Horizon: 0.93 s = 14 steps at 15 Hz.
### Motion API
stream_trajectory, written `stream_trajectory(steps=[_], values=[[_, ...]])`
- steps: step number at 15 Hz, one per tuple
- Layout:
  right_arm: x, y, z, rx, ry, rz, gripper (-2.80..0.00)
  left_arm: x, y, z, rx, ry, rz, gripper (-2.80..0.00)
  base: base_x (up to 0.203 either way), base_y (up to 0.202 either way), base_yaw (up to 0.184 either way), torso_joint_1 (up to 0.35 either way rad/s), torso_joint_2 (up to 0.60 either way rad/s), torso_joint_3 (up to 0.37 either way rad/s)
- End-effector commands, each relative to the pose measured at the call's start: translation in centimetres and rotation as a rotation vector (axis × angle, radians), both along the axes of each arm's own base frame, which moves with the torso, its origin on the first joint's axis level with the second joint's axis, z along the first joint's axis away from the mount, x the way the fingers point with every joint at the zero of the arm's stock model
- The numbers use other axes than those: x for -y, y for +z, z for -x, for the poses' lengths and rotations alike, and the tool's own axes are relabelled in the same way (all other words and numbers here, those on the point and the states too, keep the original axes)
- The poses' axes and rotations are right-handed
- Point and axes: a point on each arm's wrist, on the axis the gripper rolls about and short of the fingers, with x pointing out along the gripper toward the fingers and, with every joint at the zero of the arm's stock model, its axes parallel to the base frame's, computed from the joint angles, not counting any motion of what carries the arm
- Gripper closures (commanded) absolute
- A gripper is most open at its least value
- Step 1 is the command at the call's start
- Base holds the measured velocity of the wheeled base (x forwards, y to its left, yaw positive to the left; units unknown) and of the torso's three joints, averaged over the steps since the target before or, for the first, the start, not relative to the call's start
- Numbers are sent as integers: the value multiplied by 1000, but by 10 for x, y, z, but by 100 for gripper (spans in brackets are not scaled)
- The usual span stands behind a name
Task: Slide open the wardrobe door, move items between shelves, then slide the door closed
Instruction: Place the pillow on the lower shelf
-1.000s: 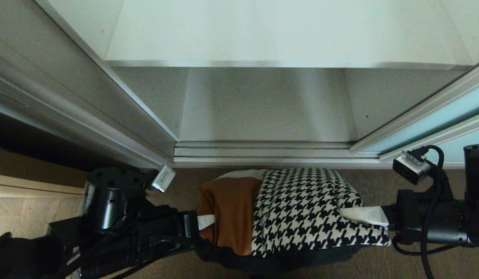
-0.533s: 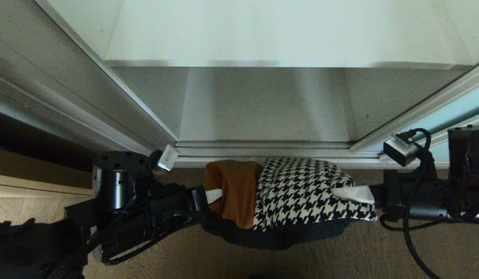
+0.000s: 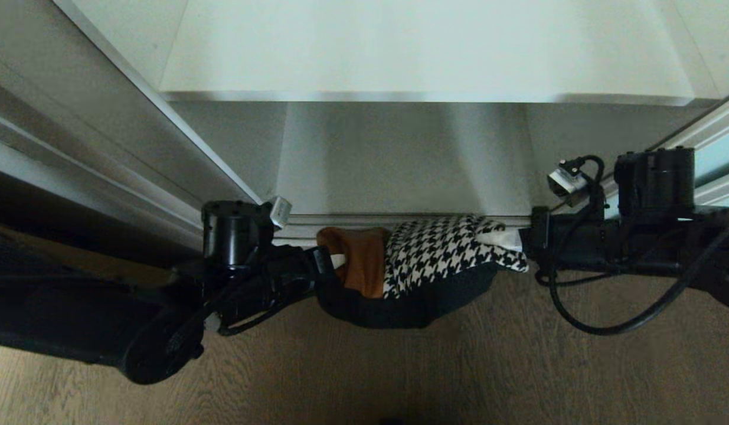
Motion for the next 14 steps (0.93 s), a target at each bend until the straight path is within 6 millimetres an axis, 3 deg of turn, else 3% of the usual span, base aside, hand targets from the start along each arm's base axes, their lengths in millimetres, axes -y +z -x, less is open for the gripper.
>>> stream_trajectory(steps=[1,4,8,11,12,14], values=[[-1,-2,-17,33,-9,-14,0,0,0,-20,21,28,10,0,0,0,0,0,0,0],[1,18,-10,112,-11,-41,0,-5,32,-24,108,46,54,0,0,0,0,0,0,0],[11,56,15,230,-16,-75,0,-10,75,-13,217,44,94,0,0,0,0,0,0,0],[19,68,35,272,-21,-86,0,-16,96,2,268,39,110,0,0,0,0,0,0,0],[22,66,36,266,-29,-83,0,-17,96,4,269,37,105,0,0,0,0,0,0,0],[22,45,26,197,-29,-65,0,-12,74,-6,212,35,70,0,0,0,0,0,0,0]])
